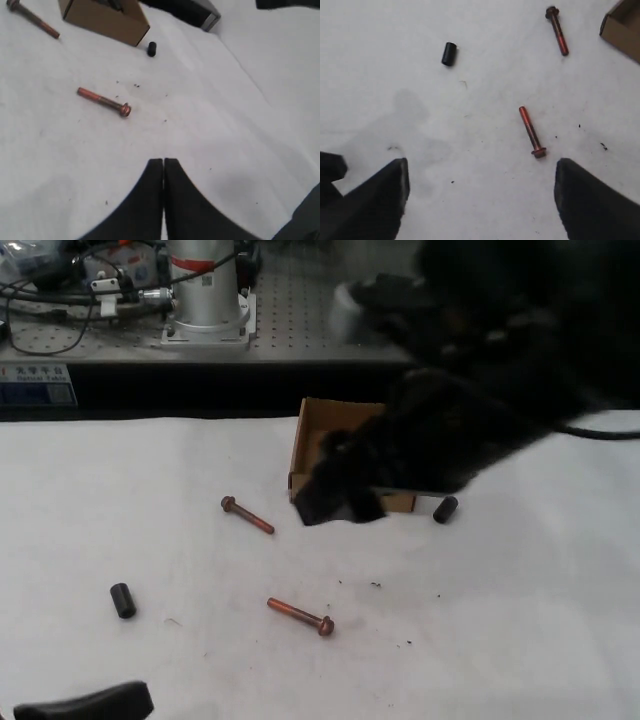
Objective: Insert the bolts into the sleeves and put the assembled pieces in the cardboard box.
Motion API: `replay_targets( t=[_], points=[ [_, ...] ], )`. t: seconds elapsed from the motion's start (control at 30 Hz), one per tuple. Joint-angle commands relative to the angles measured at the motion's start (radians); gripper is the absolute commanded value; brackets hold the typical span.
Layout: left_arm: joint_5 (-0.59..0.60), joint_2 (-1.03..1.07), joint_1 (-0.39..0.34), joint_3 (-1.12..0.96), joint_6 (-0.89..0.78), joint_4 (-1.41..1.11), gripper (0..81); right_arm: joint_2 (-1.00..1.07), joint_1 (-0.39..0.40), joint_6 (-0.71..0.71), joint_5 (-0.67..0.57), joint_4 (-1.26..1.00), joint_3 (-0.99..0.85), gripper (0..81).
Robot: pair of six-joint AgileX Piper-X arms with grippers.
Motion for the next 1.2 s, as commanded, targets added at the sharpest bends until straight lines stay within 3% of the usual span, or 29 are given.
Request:
replay_targets(
  t=[0.0, 0.2, 0.37, 0.43, 0.6, 0.67, 0.87, 1.17],
  points=[
    [0.011, -0.008, 0.001, -0.050, 0.012, -0.062, 0.6, -0.108, 0.015, 0.005, -0.004, -0.034, 0.068, 56.6],
    [0.022, 0.053, 0.001, -0.218, 0.047, -0.019, 0.6, -0.391, 0.029, 0.081, -0.004, -0.153, 0.311, 56.6],
    [0.032, 0.213, 0.001, -0.444, 0.309, 0.232, 2.2, -0.557, 0.029, 0.106, -0.004, -0.198, 0.503, 56.6],
    [0.028, 0.290, 0.001, -0.527, 0.374, 0.315, 11.1, -0.598, 0.029, 0.108, -0.004, -0.217, 0.560, 56.6],
    [0.026, 0.482, 0.001, -0.654, 0.532, 0.380, 48.6, -0.684, 0.029, 0.131, -0.004, -0.284, 0.685, 56.6],
    [0.042, 0.552, 0.001, -0.682, 0.647, 0.380, 55.4, -0.707, 0.029, 0.136, -0.004, -0.305, 0.724, 56.6],
    [0.025, 0.721, -0.006, -0.747, 0.949, 0.380, 48.8, -0.761, 0.029, 0.134, -0.005, -0.343, 0.833, 56.6],
    [-0.346, 0.914, -0.165, -0.808, 1.526, 0.399, 48.9, -0.800, 0.029, 0.244, -0.010, -0.657, 1.015, 56.6]
  ],
)
